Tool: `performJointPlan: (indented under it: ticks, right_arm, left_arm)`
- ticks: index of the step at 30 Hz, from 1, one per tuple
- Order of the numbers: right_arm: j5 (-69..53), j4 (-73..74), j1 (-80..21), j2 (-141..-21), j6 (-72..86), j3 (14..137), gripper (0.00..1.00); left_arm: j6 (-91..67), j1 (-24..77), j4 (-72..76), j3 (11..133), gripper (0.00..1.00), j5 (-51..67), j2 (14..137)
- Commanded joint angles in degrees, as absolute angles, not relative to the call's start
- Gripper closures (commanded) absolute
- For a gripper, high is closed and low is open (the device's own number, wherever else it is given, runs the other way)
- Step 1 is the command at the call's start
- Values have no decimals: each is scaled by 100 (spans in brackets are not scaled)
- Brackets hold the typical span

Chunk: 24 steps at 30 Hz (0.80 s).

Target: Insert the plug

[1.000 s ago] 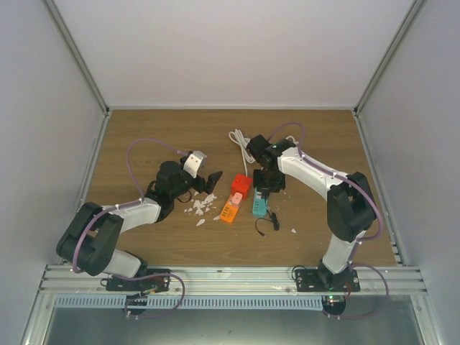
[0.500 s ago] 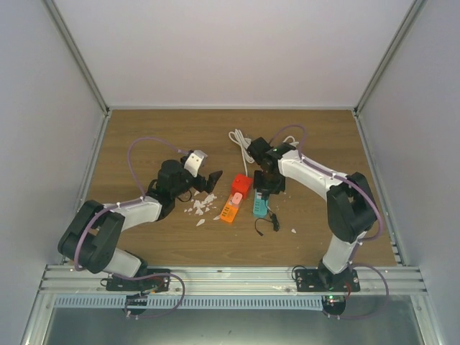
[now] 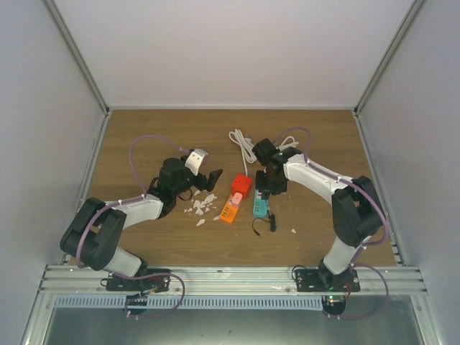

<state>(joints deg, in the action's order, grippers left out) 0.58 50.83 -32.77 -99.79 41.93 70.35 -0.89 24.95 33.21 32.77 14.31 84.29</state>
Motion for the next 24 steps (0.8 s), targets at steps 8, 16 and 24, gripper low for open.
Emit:
performJointPlan:
  ticks: [8, 16, 24]
  right_arm:
    - [-1032, 5142, -3410, -11311, 3589, 6383, 92]
    - [-918, 5346, -3410, -11213, 3444, 6633, 88]
    - [-573, 6071, -3333, -10803, 3208, 7863, 35]
  left_arm:
    - [-105, 2439, 3508, 3350, 1, 1197, 8415]
    - [-114, 2426, 3521, 3324, 1, 1178, 8385]
    - [-122, 2422, 3411, 3441, 1, 1175, 8514]
